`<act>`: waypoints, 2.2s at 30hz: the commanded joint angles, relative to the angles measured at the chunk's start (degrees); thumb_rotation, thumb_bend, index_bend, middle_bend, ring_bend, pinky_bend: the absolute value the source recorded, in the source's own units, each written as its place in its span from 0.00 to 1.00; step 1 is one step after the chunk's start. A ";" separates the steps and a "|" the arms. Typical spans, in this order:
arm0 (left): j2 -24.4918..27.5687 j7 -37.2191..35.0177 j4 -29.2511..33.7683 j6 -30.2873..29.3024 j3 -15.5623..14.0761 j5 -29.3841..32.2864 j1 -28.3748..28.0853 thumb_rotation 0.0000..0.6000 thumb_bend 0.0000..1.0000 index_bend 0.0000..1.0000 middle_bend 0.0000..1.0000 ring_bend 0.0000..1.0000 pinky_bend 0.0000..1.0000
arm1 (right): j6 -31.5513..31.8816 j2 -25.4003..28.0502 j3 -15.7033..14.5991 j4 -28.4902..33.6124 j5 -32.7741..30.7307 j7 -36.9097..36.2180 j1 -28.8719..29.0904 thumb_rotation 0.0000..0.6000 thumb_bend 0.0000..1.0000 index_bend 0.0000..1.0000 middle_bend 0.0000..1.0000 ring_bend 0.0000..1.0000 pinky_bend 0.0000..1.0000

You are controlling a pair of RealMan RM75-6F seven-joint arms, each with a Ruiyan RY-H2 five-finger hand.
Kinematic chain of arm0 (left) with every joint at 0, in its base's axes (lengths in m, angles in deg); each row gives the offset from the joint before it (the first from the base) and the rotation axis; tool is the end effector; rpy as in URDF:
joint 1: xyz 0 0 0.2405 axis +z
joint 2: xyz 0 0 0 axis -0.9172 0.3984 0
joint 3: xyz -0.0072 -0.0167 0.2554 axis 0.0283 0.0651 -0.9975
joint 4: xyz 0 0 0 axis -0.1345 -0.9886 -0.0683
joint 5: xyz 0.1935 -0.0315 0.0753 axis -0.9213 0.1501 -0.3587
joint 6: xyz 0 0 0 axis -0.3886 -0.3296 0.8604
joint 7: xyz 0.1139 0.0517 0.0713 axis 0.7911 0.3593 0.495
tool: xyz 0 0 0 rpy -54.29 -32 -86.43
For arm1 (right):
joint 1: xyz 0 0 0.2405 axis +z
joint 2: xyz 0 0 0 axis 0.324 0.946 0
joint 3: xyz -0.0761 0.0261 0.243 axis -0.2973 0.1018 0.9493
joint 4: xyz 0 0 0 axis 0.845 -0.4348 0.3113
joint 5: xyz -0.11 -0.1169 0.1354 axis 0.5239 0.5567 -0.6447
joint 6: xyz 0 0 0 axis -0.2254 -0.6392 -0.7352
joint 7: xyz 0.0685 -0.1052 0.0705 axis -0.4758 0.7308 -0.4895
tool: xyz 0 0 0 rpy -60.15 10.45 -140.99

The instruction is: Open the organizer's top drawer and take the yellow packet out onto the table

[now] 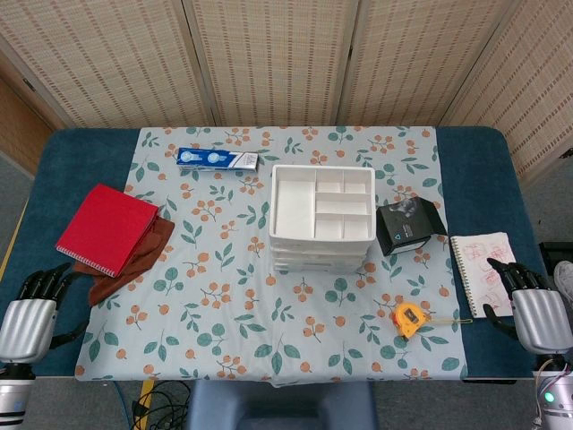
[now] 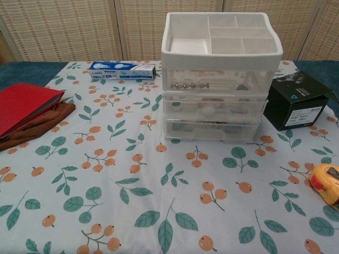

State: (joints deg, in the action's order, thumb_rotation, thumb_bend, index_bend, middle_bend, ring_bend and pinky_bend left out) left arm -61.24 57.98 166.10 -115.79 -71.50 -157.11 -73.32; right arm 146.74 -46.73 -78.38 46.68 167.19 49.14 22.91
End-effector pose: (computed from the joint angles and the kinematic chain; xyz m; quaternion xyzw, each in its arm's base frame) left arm -0.2910 0.1894 0.1449 -0.6293 -0.3425 -0.3559 0.6000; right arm -0.3160 -0.1796 0.1580 0.6000 -0.3669 0.3632 0.6111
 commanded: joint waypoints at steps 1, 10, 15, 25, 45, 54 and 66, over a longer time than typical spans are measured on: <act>-0.03 0.14 0.18 0.17 -0.04 0.07 -0.10 1.00 0.18 0.20 0.13 0.15 0.13 | -0.18 -0.01 -0.02 -0.08 0.10 -0.11 0.13 1.00 0.33 0.13 0.26 0.22 0.25; 0.05 0.51 0.67 0.24 -0.22 0.01 -0.17 1.00 0.18 0.20 0.13 0.15 0.13 | -0.21 -0.27 -0.09 -0.37 0.47 -0.73 0.24 1.00 0.33 0.13 0.26 0.23 0.26; 0.00 0.80 0.90 0.35 -0.20 0.03 -0.31 1.00 0.17 0.20 0.13 0.15 0.13 | -0.68 -0.53 -0.22 -0.11 0.96 -2.05 0.60 1.00 0.33 0.13 0.26 0.23 0.29; 0.12 0.52 0.93 -0.25 -0.35 -0.40 -0.11 1.00 0.18 0.20 0.13 0.15 0.13 | -4.69 -0.37 0.62 2.05 2.83 -6.21 4.49 1.00 0.33 0.14 0.36 0.29 0.32; 0.60 -0.57 0.56 -0.73 -0.67 -0.47 0.43 1.00 0.18 0.20 0.13 0.15 0.13 | -26.70 -7.31 0.23 6.03 2.26 -21.34 19.29 1.00 0.47 0.12 0.77 0.85 0.89; 0.79 -0.93 0.27 -0.44 -0.59 -0.12 0.40 1.00 0.18 0.20 0.13 0.15 0.13 | -31.61 -11.98 1.46 3.85 1.03 -36.32 23.79 1.00 0.51 0.05 0.79 0.88 0.89; 1.09 -1.98 -0.06 0.14 -0.43 0.03 0.04 1.00 0.17 0.20 0.13 0.15 0.13 | -32.85 -19.17 3.54 -1.88 -0.34 -47.25 27.82 1.00 0.51 0.04 0.79 0.89 0.90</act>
State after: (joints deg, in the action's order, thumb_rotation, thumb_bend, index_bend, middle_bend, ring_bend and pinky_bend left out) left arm -60.17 56.03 166.06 -115.67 -71.94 -157.09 -73.27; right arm 114.17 -65.38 -75.17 45.29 167.14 2.35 50.26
